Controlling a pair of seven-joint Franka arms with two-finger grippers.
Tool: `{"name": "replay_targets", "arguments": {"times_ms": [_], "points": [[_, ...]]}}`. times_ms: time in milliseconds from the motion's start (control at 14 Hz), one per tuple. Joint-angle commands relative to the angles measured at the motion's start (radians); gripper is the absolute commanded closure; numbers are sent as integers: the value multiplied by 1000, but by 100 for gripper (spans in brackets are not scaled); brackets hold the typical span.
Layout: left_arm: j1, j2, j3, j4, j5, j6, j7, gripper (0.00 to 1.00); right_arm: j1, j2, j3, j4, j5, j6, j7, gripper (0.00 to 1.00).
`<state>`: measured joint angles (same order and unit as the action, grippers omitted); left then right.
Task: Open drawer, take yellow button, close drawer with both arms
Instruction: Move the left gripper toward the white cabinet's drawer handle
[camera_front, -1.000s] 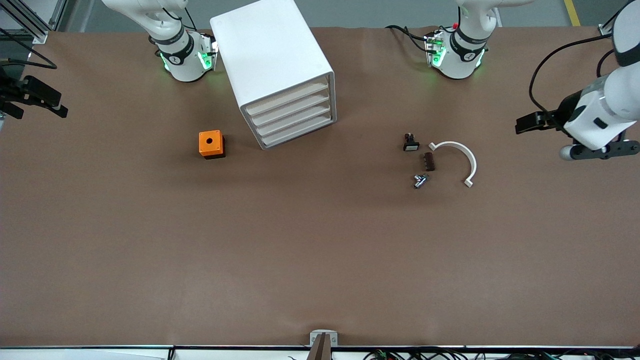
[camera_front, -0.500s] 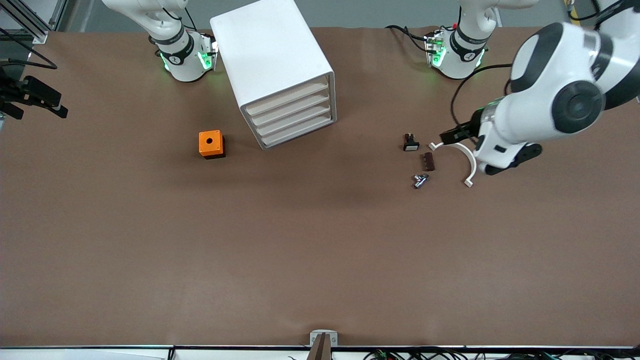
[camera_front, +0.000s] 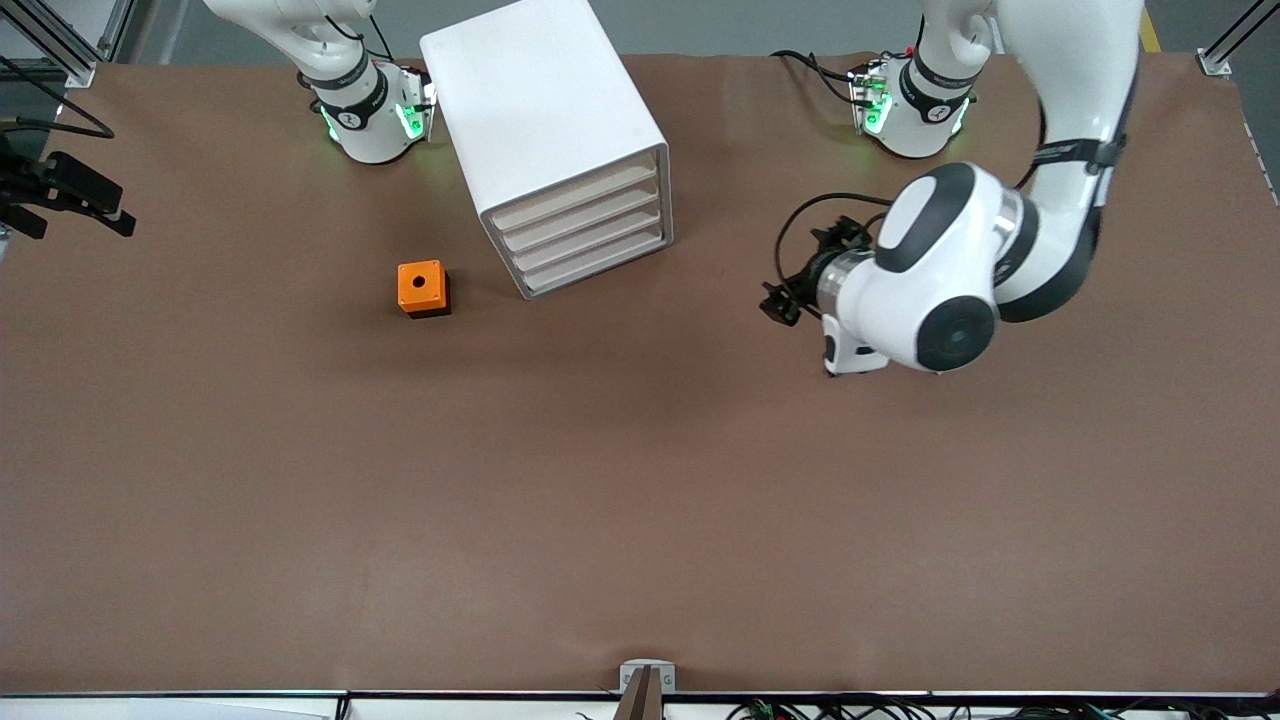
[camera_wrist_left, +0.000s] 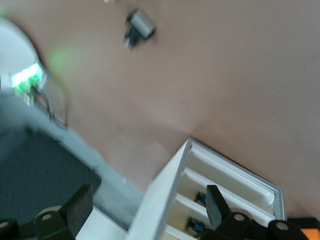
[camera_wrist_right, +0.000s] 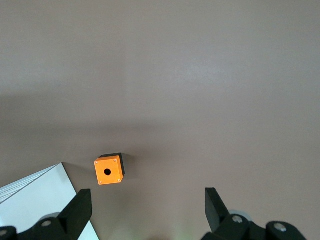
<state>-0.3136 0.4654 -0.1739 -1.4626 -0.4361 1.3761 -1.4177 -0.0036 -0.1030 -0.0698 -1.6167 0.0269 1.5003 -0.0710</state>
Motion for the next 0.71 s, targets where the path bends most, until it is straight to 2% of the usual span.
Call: {"name": "replay_targets", "arguments": {"times_ms": [0, 214, 500, 643], "points": [[-7, 106, 7, 93, -108, -52, -202, 0, -4, -17, 2, -8, -1, -2, -7, 0], [-25, 176, 2, 96, -202, -52, -483, 0, -4, -14, 2, 4, 1, -2, -6, 0], [-76, 243, 4, 96, -297, -54, -680, 0, -6, -7, 2, 32, 2, -2, -3, 0], [-102, 257, 1, 94, -363, -54, -707, 0, -6, -7, 2, 32, 5, 1, -4, 0]]}}
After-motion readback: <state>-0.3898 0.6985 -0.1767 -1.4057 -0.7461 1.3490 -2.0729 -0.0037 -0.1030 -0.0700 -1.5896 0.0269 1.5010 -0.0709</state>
